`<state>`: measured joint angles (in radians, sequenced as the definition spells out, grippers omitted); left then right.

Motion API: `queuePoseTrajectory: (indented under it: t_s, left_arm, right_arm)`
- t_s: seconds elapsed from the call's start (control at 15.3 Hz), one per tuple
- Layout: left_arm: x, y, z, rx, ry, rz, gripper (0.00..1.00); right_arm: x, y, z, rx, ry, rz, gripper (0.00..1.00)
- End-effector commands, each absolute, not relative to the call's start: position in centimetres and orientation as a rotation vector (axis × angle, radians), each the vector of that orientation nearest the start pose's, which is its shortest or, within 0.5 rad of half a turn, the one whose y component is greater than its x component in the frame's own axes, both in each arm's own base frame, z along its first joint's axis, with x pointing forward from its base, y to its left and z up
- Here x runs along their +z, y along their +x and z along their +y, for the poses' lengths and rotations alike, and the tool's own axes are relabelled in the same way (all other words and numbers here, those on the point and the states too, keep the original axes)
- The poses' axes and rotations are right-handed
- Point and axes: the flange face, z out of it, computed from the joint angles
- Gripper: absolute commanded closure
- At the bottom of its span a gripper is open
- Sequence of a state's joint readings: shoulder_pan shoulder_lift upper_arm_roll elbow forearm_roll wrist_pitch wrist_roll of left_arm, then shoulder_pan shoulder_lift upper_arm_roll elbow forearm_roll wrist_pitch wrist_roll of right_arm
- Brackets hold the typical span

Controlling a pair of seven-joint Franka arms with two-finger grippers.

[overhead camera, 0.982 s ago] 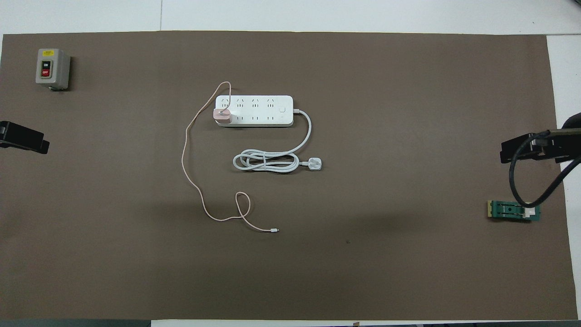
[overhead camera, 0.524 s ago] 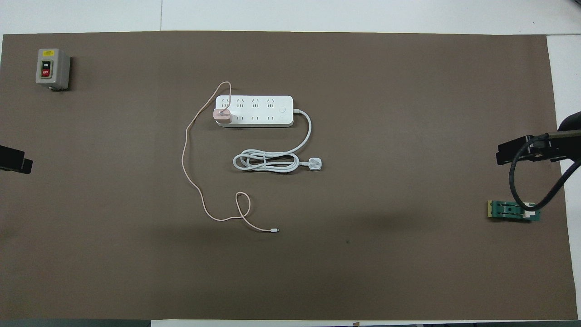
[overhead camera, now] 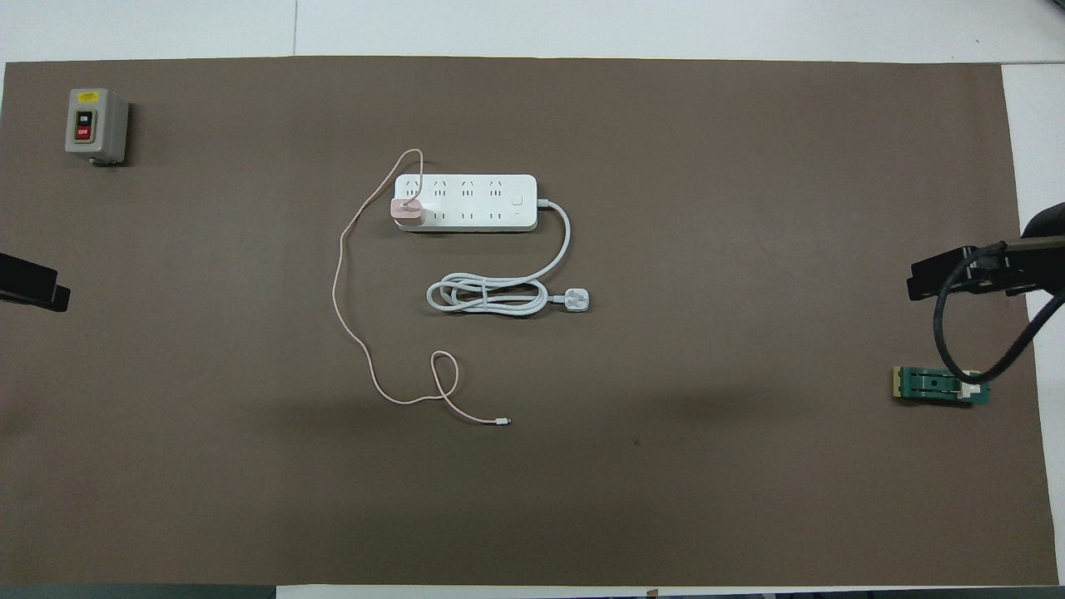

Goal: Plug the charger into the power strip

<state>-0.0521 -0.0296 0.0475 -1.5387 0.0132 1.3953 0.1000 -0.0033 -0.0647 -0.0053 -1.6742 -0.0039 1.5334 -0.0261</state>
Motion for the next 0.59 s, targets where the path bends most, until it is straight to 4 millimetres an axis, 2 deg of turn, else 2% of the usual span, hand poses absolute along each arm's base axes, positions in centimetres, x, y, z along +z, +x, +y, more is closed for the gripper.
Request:
queuePoseTrajectory:
  t_s: [0.0,0.2,0.52]
  left_arm:
    - [63.94,53.34,-1.13,0.169,-3.128,0.164,0.00]
    - [64.19,53.47,-1.26,0.135,-3.141,0.059,0.00]
    - [64.64,53.50,-0.77,0.092,-3.143,0.046,0.00]
  right_arm:
    - [61.14,52.29,-0.80,0.126,-3.120,-0.053,0.00]
    - [61.15,52.30,-0.78,0.123,-3.119,-0.053,0.00]
    - [61.14,52.28,-0.88,0.126,-3.120,-0.051,0.00]
